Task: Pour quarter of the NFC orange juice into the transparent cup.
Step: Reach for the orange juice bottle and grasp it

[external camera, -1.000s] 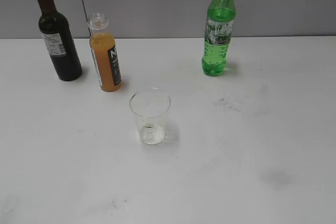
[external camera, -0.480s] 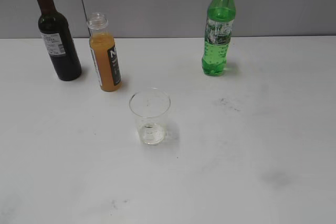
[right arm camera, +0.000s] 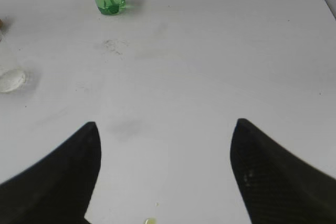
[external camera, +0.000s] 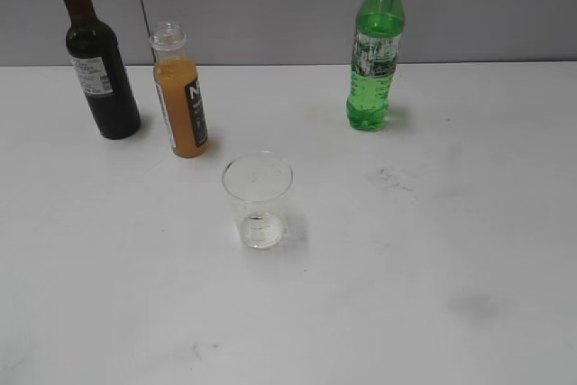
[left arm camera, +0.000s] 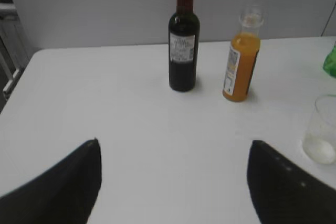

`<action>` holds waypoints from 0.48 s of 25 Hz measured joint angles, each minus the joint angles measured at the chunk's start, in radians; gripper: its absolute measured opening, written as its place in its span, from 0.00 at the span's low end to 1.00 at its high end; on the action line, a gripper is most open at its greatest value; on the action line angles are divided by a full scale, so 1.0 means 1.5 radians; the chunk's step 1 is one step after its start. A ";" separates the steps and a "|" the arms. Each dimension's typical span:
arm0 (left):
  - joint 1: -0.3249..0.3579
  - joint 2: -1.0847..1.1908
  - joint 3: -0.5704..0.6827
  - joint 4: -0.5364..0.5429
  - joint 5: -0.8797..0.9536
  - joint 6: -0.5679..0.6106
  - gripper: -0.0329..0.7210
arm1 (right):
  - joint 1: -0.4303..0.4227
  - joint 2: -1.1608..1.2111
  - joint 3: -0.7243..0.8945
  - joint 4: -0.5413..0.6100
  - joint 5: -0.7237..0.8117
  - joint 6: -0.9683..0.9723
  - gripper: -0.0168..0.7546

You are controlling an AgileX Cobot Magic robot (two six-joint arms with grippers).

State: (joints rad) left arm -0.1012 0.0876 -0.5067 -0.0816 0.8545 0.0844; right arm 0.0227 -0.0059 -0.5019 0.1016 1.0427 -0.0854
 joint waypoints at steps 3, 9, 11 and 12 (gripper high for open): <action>0.000 0.052 0.000 -0.014 -0.094 0.017 0.93 | 0.000 0.000 0.000 0.000 0.000 0.000 0.79; 0.000 0.183 0.000 -0.023 -0.302 0.022 0.87 | 0.000 0.000 0.000 0.000 0.000 0.000 0.79; 0.000 0.231 0.000 -0.023 -0.367 0.023 0.85 | 0.000 0.000 0.000 0.000 0.000 -0.001 0.79; 0.000 0.256 0.000 -0.023 -0.403 0.023 0.85 | 0.000 0.000 0.000 0.000 0.000 -0.001 0.79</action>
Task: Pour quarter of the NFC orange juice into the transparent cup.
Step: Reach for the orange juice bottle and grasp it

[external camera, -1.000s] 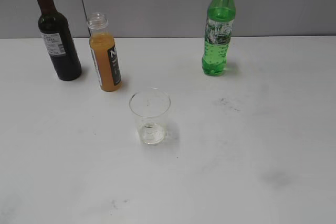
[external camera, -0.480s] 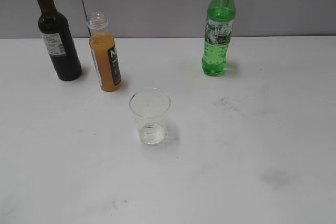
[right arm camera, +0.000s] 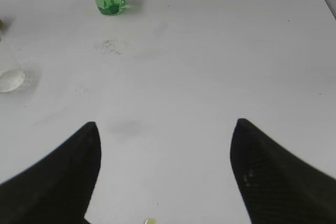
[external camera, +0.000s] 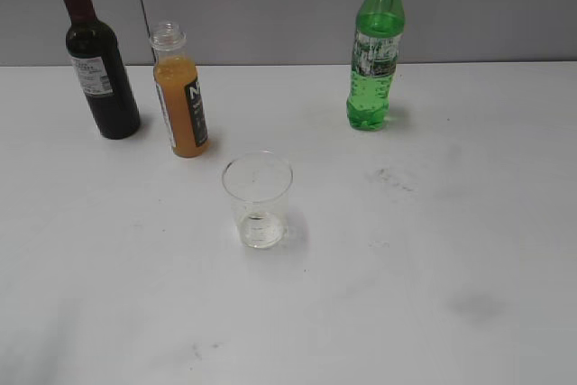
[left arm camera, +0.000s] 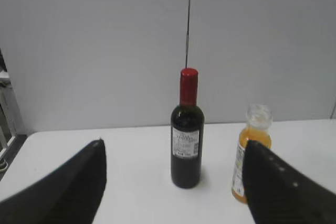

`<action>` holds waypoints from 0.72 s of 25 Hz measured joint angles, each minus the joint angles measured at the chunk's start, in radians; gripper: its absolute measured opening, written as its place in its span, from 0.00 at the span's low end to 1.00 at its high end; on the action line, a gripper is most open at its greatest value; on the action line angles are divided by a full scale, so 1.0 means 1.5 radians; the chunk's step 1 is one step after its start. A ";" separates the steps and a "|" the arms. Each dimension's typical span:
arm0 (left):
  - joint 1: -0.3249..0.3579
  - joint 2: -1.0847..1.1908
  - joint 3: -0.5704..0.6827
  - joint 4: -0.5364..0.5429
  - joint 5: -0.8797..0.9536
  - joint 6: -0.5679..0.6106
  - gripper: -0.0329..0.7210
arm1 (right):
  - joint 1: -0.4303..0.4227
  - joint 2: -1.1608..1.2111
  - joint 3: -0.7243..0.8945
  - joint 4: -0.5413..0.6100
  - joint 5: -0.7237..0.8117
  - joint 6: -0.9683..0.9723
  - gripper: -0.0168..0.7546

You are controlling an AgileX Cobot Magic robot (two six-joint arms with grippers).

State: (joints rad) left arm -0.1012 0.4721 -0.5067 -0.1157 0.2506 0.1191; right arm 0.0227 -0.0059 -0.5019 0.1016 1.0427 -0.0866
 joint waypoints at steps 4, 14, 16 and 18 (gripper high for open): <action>0.000 0.095 0.000 0.000 -0.125 0.000 0.85 | 0.000 0.000 0.000 0.000 0.000 0.000 0.79; -0.082 0.336 0.000 0.047 -0.394 0.001 0.85 | 0.000 0.000 0.000 0.000 0.000 0.000 0.79; -0.099 0.395 0.000 0.066 -0.438 0.001 0.85 | 0.000 0.000 0.000 0.000 0.000 0.000 0.79; -0.106 0.465 0.000 0.077 -0.483 -0.005 0.85 | 0.000 0.000 0.000 0.000 0.000 0.000 0.79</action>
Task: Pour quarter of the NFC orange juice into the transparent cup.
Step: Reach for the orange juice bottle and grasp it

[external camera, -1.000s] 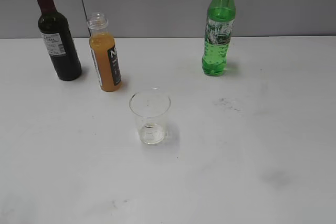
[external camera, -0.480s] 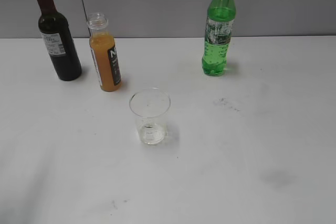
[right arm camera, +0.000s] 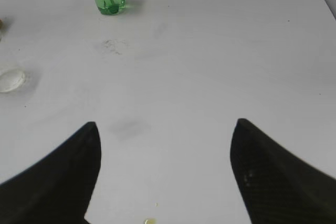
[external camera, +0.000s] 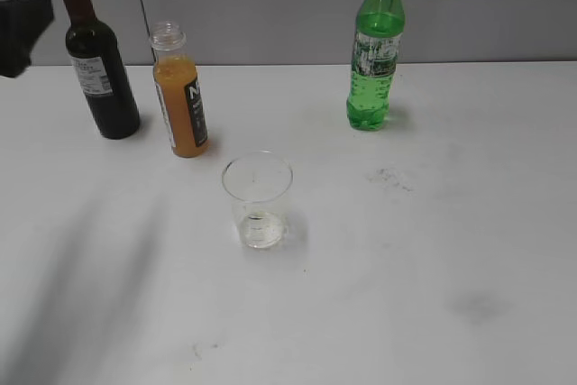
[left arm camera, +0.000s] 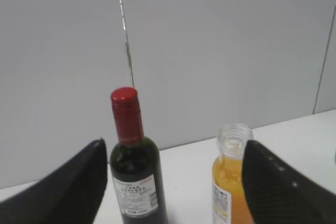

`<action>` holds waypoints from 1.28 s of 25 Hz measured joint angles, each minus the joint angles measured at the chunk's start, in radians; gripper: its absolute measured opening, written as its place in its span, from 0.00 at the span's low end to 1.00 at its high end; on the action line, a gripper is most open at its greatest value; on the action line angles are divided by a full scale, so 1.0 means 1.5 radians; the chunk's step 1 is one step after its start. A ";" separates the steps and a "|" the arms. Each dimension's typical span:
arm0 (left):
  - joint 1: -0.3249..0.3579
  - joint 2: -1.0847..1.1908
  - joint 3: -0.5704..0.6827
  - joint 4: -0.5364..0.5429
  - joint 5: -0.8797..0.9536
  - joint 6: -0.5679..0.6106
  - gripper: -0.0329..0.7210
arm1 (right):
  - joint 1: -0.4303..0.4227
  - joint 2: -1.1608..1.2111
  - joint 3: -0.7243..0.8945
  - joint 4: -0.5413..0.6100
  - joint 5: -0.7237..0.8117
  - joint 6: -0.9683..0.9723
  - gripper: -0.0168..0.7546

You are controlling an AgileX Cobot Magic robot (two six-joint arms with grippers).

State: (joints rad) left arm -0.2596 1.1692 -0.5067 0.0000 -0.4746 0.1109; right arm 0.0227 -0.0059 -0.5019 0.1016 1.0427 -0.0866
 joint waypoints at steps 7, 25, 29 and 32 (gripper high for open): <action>-0.001 0.200 -0.001 0.055 -0.197 -0.074 0.85 | 0.000 0.000 0.000 0.000 -0.001 -0.001 0.79; -0.001 0.517 -0.009 0.198 -0.455 -0.142 0.96 | 0.000 0.000 0.000 0.000 -0.001 -0.001 0.79; -0.001 0.585 -0.034 0.199 -0.480 -0.142 0.96 | 0.000 0.000 0.000 0.000 -0.001 -0.001 0.79; -0.001 0.623 -0.064 0.189 -0.484 -0.142 0.96 | 0.000 0.000 0.000 0.000 -0.001 -0.001 0.79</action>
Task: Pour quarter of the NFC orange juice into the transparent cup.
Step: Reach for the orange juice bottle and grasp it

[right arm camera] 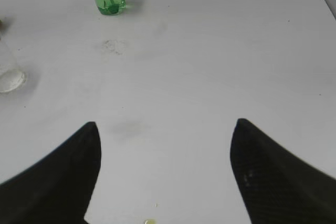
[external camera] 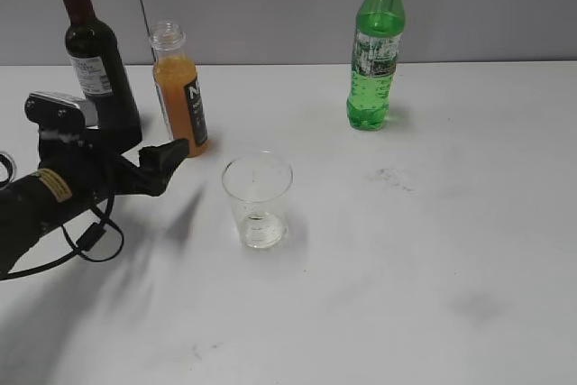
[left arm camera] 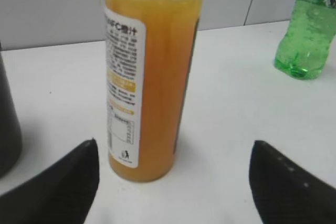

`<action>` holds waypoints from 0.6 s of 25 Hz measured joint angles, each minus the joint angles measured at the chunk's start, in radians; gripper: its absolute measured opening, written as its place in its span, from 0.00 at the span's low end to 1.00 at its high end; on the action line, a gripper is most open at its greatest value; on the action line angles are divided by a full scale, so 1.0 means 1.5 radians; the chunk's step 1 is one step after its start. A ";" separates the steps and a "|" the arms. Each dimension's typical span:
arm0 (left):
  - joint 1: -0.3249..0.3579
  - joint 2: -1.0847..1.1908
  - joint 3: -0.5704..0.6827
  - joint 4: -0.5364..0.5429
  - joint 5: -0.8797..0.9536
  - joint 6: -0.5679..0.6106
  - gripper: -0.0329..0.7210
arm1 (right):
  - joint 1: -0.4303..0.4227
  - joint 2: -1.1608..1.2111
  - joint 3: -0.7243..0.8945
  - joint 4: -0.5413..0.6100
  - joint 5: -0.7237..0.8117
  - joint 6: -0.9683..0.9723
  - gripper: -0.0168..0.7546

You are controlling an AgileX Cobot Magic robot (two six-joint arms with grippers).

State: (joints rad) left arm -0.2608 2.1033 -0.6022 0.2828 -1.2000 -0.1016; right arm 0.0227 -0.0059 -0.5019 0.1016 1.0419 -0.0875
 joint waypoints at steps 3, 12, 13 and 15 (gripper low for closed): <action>0.000 0.023 -0.035 -0.002 -0.001 0.000 0.96 | 0.000 0.000 0.000 0.000 0.000 0.000 0.79; 0.000 0.071 -0.161 0.009 0.055 0.000 0.96 | 0.000 0.000 0.000 0.000 0.000 0.000 0.79; 0.000 0.077 -0.172 0.011 0.060 0.000 0.95 | 0.000 0.000 0.000 0.000 0.000 0.000 0.79; 0.000 0.090 -0.196 0.011 0.064 0.000 0.95 | 0.000 0.000 0.000 0.000 0.000 0.000 0.79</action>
State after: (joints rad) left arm -0.2608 2.2379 -0.8968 0.2996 -1.1033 -0.1016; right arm 0.0227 -0.0059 -0.5019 0.1016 1.0419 -0.0875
